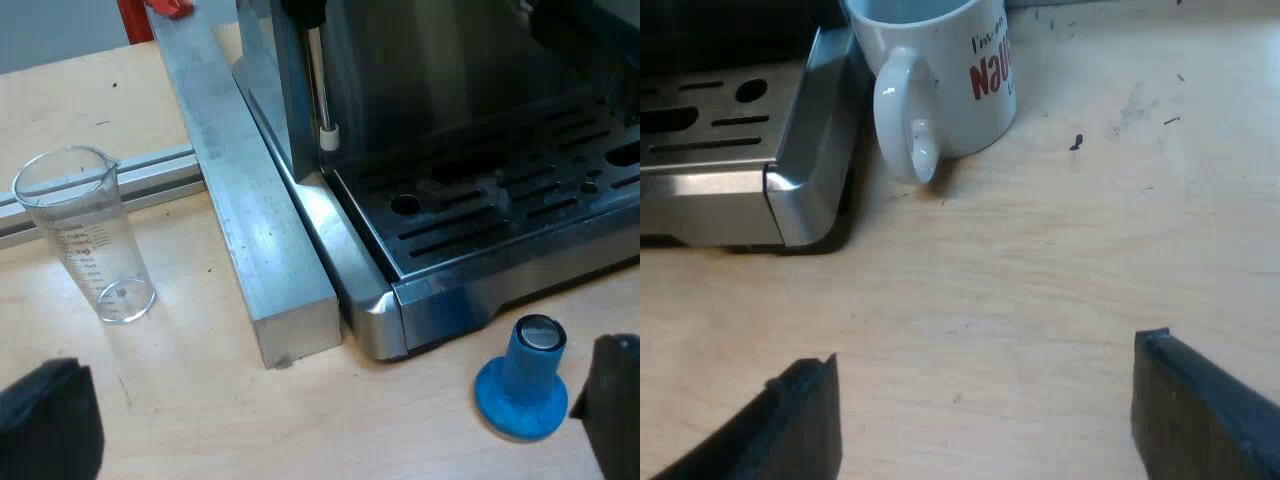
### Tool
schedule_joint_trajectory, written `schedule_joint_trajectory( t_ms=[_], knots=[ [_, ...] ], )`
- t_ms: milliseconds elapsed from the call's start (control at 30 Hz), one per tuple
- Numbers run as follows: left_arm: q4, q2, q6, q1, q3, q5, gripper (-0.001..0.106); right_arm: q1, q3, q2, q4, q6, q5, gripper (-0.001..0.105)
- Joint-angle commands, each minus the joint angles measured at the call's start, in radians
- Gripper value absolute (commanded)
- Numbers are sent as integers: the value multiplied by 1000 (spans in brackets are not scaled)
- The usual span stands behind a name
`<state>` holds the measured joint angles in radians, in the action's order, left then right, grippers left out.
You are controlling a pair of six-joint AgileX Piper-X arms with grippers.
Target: Put the handle in the coffee machine
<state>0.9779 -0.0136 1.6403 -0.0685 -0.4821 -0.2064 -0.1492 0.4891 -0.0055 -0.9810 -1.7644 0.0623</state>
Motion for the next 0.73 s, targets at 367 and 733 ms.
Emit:
schedule_joint_trajectory(
  t_ms=[367, 733],
  knots=[
    [-20, -139, 7, -1, -1, 16, 105, 7, 4, -47, 13, 17, 2, 63],
    [-20, -139, 7, -1, -1, 16, 105, 7, 4, -47, 13, 17, 2, 63]
  ],
)
